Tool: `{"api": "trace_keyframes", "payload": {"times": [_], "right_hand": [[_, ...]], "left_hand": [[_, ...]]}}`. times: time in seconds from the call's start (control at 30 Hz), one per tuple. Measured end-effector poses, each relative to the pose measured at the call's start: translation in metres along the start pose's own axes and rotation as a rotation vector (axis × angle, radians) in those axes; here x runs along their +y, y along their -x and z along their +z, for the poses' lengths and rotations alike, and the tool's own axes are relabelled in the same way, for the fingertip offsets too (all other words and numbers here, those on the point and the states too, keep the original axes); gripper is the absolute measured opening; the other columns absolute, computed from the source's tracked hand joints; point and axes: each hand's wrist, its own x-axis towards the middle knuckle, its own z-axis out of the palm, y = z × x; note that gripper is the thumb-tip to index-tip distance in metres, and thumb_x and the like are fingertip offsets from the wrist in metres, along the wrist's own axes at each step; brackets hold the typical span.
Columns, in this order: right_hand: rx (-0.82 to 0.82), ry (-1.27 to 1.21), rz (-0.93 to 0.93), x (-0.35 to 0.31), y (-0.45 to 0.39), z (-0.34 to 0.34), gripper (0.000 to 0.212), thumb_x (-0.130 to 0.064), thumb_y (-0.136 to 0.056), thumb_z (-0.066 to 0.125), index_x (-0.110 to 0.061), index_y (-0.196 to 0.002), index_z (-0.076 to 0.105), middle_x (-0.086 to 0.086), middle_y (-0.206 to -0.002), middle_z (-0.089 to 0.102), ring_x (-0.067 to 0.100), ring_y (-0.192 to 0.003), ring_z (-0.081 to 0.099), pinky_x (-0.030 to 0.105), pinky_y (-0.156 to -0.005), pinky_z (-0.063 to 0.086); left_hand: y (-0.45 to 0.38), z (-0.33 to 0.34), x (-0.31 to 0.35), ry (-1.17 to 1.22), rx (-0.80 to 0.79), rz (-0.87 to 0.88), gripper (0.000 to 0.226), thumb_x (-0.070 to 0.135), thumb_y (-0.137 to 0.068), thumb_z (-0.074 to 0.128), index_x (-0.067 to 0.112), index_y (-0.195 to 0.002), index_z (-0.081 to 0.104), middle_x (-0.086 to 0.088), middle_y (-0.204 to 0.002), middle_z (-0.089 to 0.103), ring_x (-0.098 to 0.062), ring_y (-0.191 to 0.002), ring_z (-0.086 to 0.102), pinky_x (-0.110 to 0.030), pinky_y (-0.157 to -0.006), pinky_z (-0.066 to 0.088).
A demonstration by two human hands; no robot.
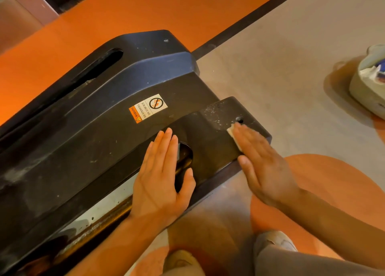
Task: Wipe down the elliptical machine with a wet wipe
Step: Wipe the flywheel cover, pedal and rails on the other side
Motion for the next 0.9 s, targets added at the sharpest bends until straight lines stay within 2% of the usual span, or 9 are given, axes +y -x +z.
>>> {"api": "trace_keyframes", "payload": {"times": [0.13, 0.2, 0.37, 0.47, 0.57, 0.67, 0.73, 0.8, 0.9], "right_hand": [[-0.036, 0.043, 0.214, -0.002, -0.014, -0.004, 0.074, -0.062, -0.095, -0.001, -0.023, -0.155, 0.018, -0.007, -0.162, 0.014, 0.012, -0.15, 0.009, 0.041, -0.121, 0.019], [-0.06, 0.03, 0.237, -0.018, -0.018, -0.003, 0.078, -0.064, -0.092, 0.0, -0.023, -0.156, 0.016, -0.006, -0.162, 0.011, 0.01, -0.15, 0.005, 0.039, -0.122, 0.014], [-0.085, -0.07, -0.155, -0.034, -0.004, 0.009, 0.06, -0.047, -0.104, 0.019, -0.013, -0.152, 0.03, 0.001, -0.16, 0.027, 0.018, -0.149, 0.018, 0.05, -0.115, 0.032], [-0.065, -0.05, -0.246, -0.011, -0.004, 0.005, 0.058, -0.041, -0.105, 0.022, -0.007, -0.15, 0.032, 0.006, -0.158, 0.03, 0.02, -0.148, 0.023, 0.049, -0.113, 0.034], [-0.004, 0.003, -0.009, 0.012, -0.011, -0.006, 0.066, -0.053, -0.102, 0.015, -0.012, -0.153, 0.028, 0.003, -0.159, 0.026, 0.02, -0.148, 0.023, 0.048, -0.115, 0.033], [-0.081, 0.012, 0.293, 0.02, -0.028, -0.01, 0.075, -0.062, -0.095, 0.008, -0.021, -0.156, 0.017, -0.003, -0.162, 0.02, 0.018, -0.148, 0.019, 0.035, -0.12, 0.023], [-0.108, -0.035, 0.388, 0.019, -0.042, -0.011, 0.077, -0.064, -0.094, 0.008, -0.019, -0.156, 0.017, 0.0, -0.159, 0.026, 0.022, -0.145, 0.027, 0.033, -0.115, 0.027], [-0.158, -0.049, 0.382, 0.015, -0.051, -0.013, 0.079, -0.066, -0.092, 0.007, -0.019, -0.156, 0.014, 0.001, -0.16, 0.024, 0.022, -0.146, 0.025, 0.032, -0.116, 0.023], [-0.243, 0.016, 0.192, -0.008, -0.051, -0.014, 0.084, -0.07, -0.088, 0.005, -0.021, -0.156, 0.004, 0.0, -0.164, 0.004, 0.015, -0.15, 0.0, 0.029, -0.121, 0.001]], "left_hand": [[-0.001, 0.0, 0.001, -0.022, 0.021, -0.004, 0.069, 0.048, -0.097, 0.035, 0.006, -0.151, 0.034, -0.008, -0.16, 0.029, -0.02, -0.149, 0.02, -0.039, -0.117, 0.018], [-0.001, 0.0, 0.001, -0.018, 0.024, -0.005, 0.069, 0.048, -0.096, 0.035, 0.006, -0.151, 0.035, -0.008, -0.16, 0.03, -0.02, -0.15, 0.021, -0.038, -0.117, 0.02], [-0.001, -0.002, 0.002, 0.01, 0.025, -0.004, 0.071, 0.048, -0.094, 0.038, 0.005, -0.15, 0.035, -0.008, -0.16, 0.03, -0.018, -0.15, 0.019, -0.039, -0.117, 0.023], [0.0, -0.001, 0.001, 0.011, 0.03, 0.008, 0.07, 0.047, -0.095, 0.038, 0.004, -0.15, 0.037, -0.009, -0.159, 0.032, -0.018, -0.15, 0.02, -0.042, -0.116, 0.029], [0.0, 0.0, 0.0, -0.005, 0.038, 0.011, 0.069, 0.047, -0.096, 0.038, 0.004, -0.15, 0.038, -0.01, -0.158, 0.033, -0.018, -0.149, 0.02, -0.043, -0.114, 0.032], [0.0, 0.002, 0.0, -0.029, 0.056, 0.008, 0.068, 0.046, -0.096, 0.039, 0.003, -0.149, 0.039, -0.011, -0.157, 0.035, -0.016, -0.148, 0.019, -0.044, -0.112, 0.032], [0.0, 0.003, 0.001, -0.04, 0.066, 0.012, 0.068, 0.046, -0.096, 0.039, 0.003, -0.149, 0.039, -0.012, -0.157, 0.035, -0.016, -0.148, 0.019, -0.044, -0.112, 0.031], [0.0, 0.004, 0.0, -0.039, 0.071, 0.011, 0.068, 0.046, -0.096, 0.038, 0.002, -0.149, 0.039, -0.012, -0.157, 0.035, -0.016, -0.148, 0.019, -0.044, -0.113, 0.032], [0.0, 0.003, 0.0, -0.022, 0.072, 0.024, 0.068, 0.046, -0.097, 0.037, 0.001, -0.148, 0.038, -0.013, -0.157, 0.035, -0.018, -0.149, 0.019, -0.047, -0.113, 0.034]]}}
